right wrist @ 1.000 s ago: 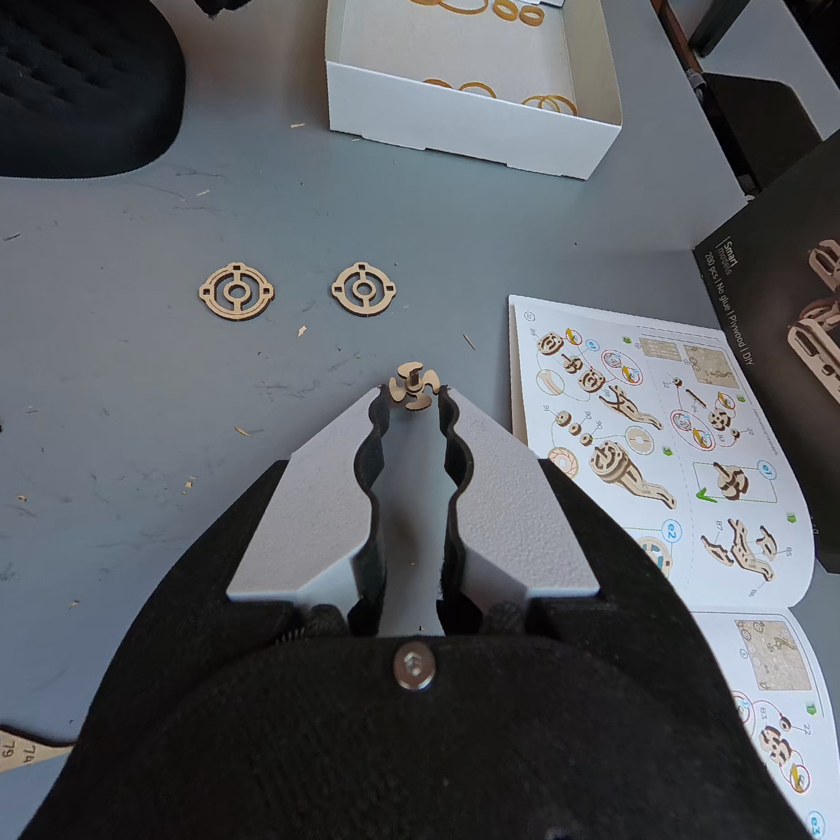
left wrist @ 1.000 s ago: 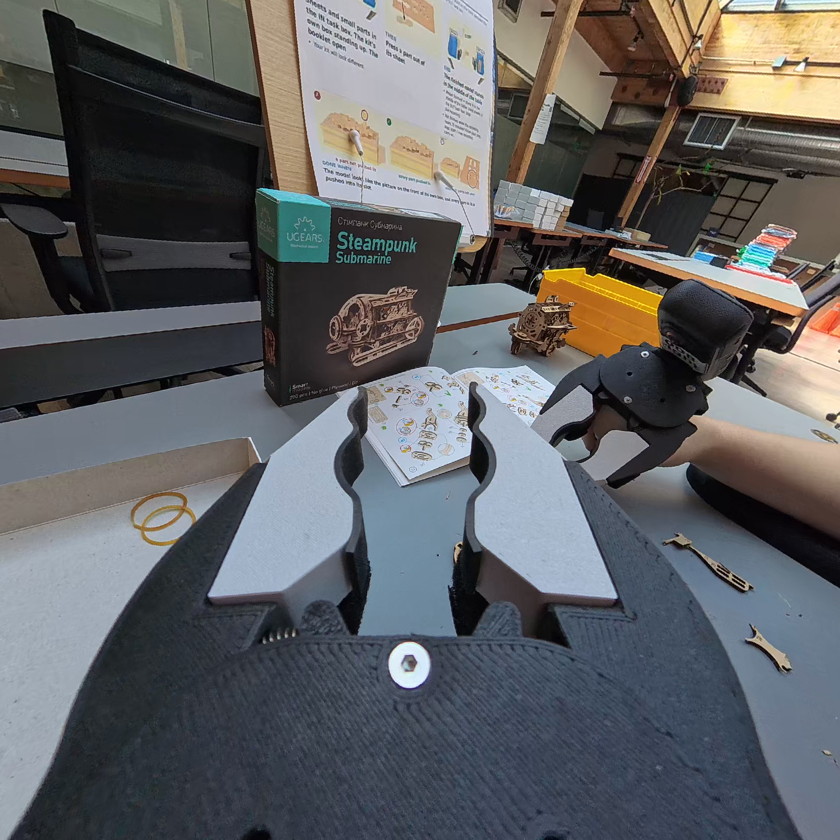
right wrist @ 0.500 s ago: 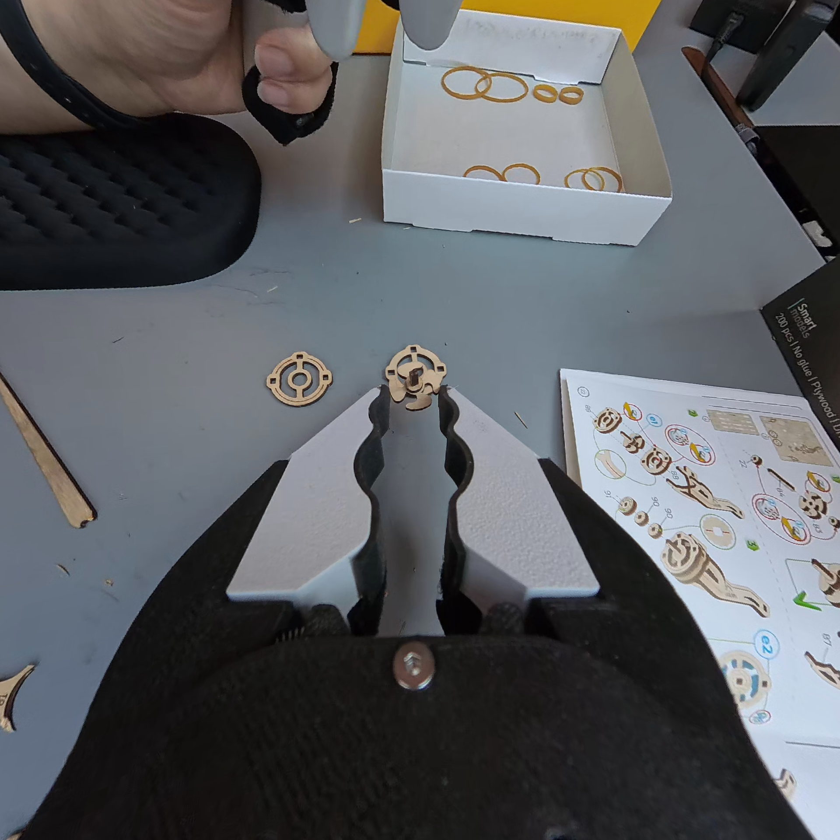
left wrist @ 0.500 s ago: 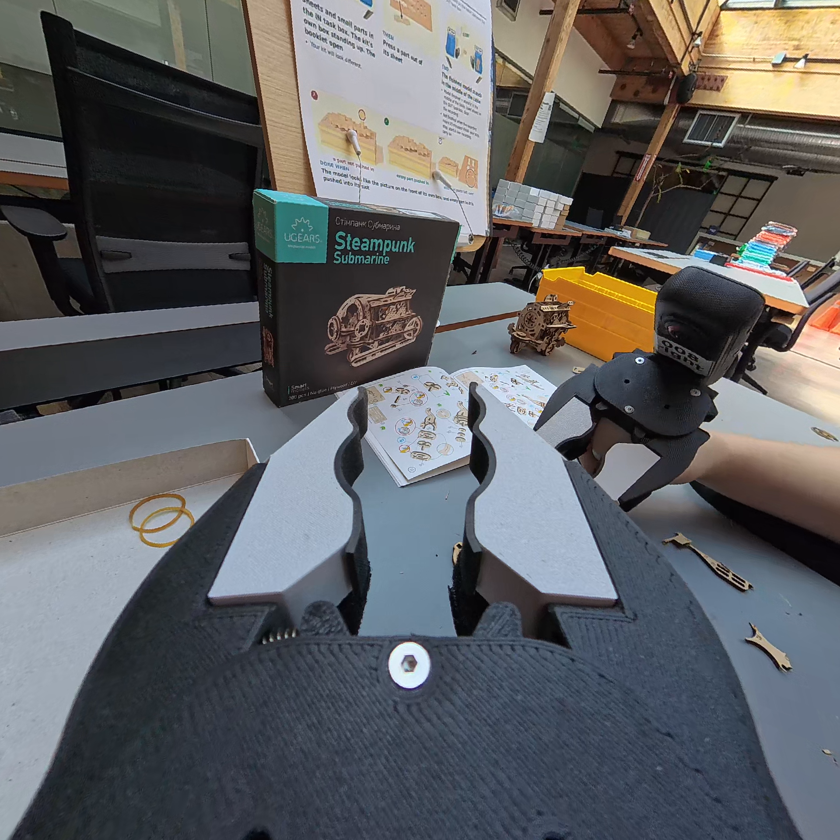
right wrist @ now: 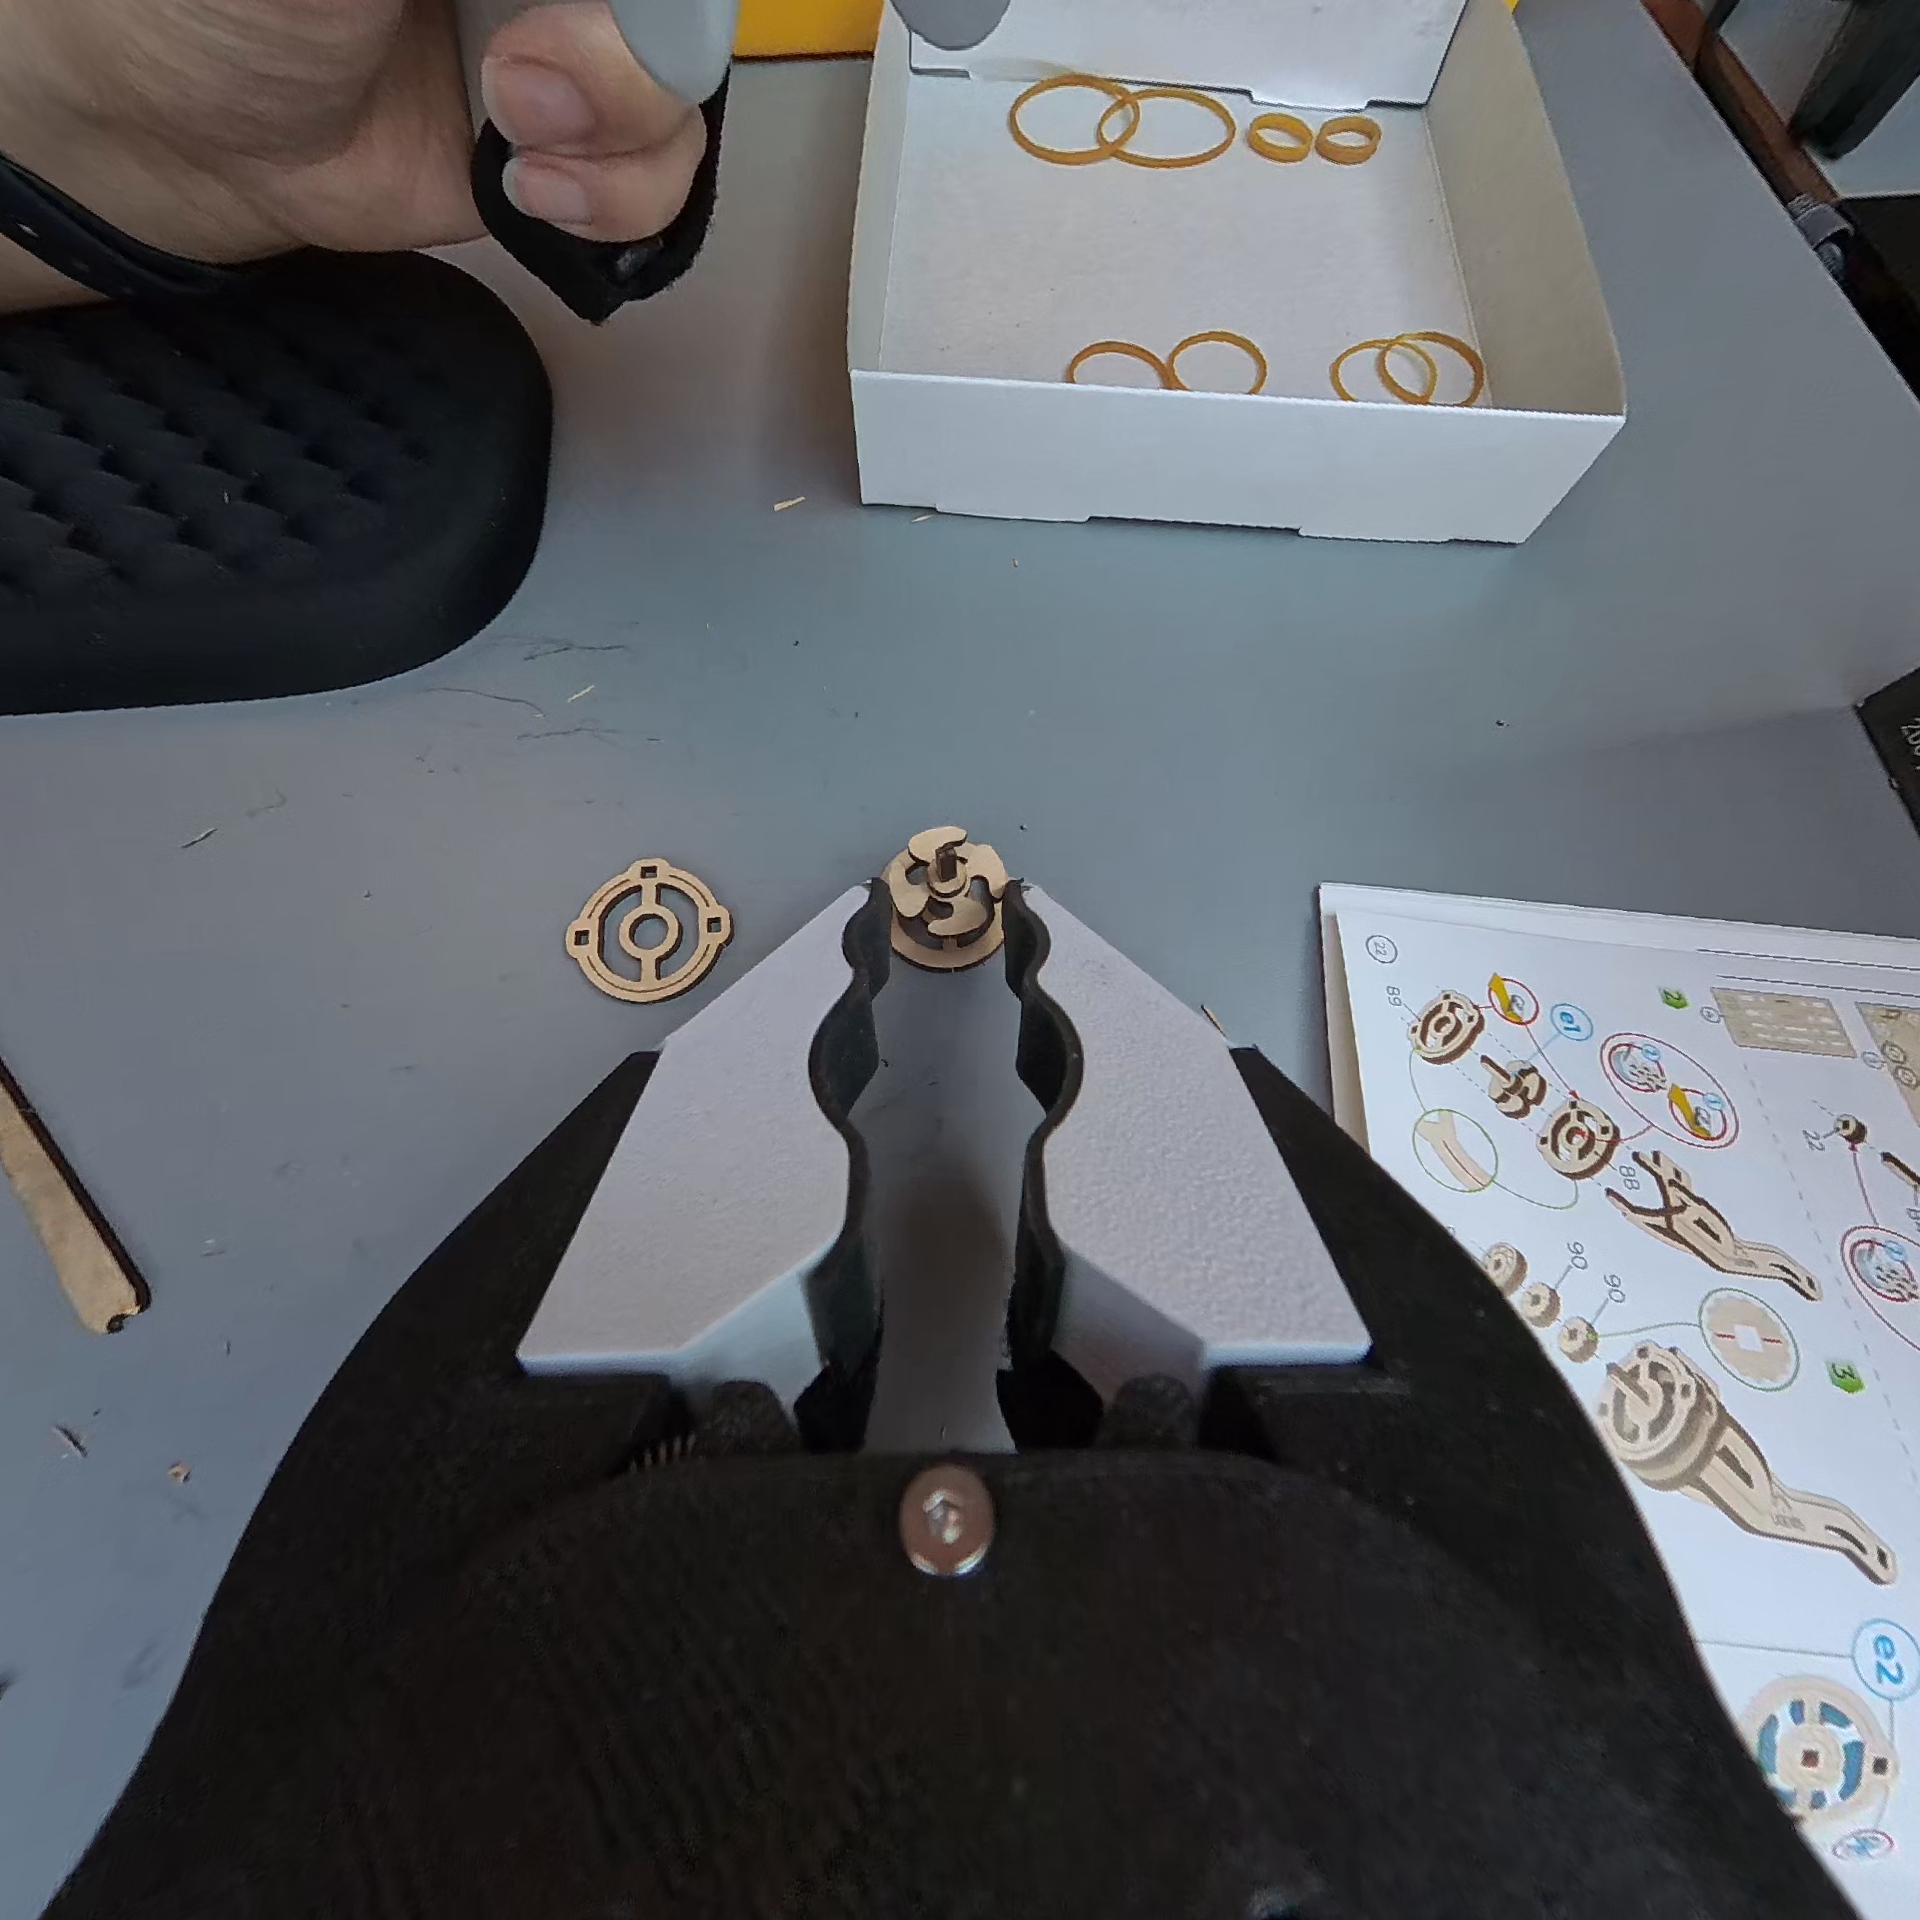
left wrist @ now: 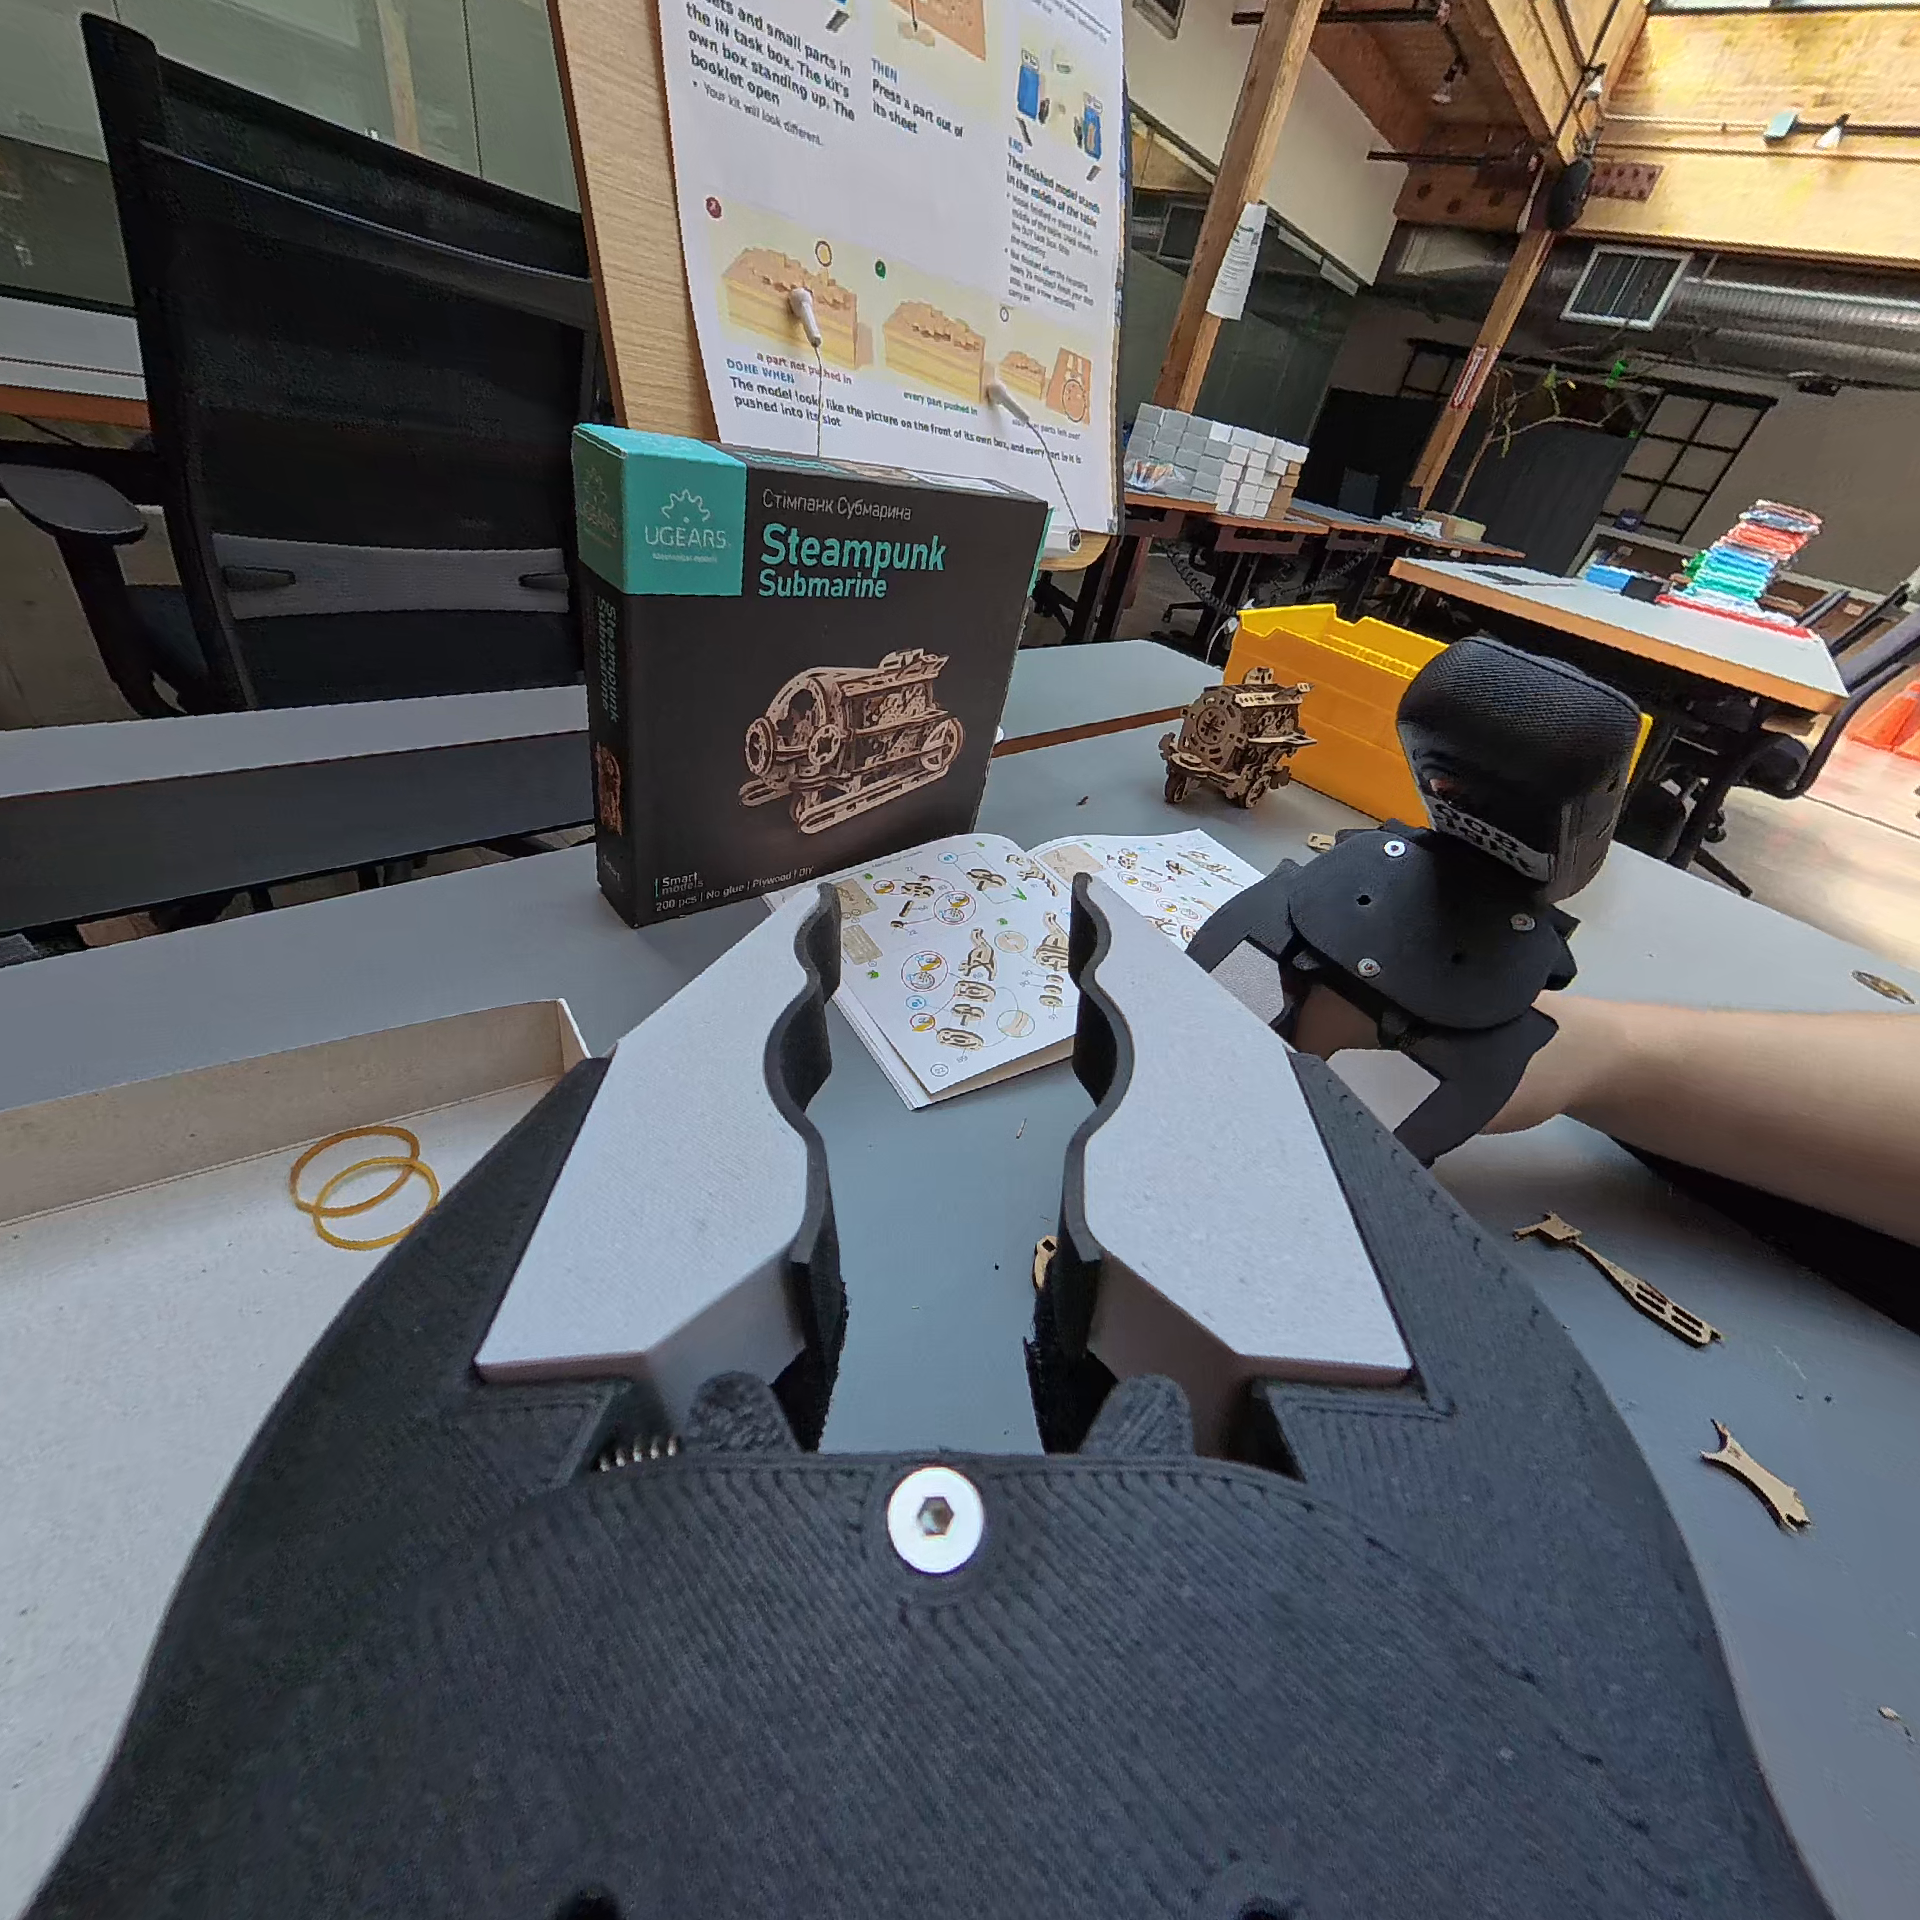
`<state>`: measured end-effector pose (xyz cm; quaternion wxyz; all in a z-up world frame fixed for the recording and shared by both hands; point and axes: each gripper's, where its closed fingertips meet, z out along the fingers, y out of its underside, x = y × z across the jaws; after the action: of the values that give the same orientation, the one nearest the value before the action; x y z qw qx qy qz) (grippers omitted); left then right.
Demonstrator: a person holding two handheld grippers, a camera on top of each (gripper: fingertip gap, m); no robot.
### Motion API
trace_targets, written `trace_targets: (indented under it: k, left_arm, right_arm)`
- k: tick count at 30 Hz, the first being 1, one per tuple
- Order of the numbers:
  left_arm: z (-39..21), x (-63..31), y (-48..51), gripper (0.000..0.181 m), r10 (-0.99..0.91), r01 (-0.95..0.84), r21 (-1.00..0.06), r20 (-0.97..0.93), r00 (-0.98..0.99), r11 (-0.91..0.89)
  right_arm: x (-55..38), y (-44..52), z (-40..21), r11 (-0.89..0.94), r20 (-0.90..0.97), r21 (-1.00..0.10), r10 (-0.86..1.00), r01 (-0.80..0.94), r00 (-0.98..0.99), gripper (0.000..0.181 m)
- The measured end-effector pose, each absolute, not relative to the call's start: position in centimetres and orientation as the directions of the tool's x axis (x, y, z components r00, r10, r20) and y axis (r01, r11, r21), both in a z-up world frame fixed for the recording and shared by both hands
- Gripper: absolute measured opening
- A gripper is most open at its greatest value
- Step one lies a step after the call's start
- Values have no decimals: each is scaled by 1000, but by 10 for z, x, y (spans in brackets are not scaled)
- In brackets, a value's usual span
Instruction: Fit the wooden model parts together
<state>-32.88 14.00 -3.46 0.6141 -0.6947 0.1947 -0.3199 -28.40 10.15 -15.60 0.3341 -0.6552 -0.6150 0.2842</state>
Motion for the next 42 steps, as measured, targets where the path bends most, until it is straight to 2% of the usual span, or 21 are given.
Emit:
trace_targets:
  k: [12,20,29,42]
  left_arm:
    - [-36,-328,140,42,-665,121,-977,208,717,-176]
    - [-34,-329,140,42,-664,128,-977,212,718,-173]
    - [-35,-328,140,42,-665,122,-977,207,718,-172]
    - [-37,-329,141,42,-663,122,-976,211,718,-178]
  right_arm:
    - [-285,101,-164,-44,16,-769,996,638,88,21]
    - [-285,100,-155,-48,0,-799,997,599,81,30]
    - [-288,98,-155,15,22,-804,1000,594,5,14]
    - [-289,102,-157,-45,-35,-812,999,582,28,7]
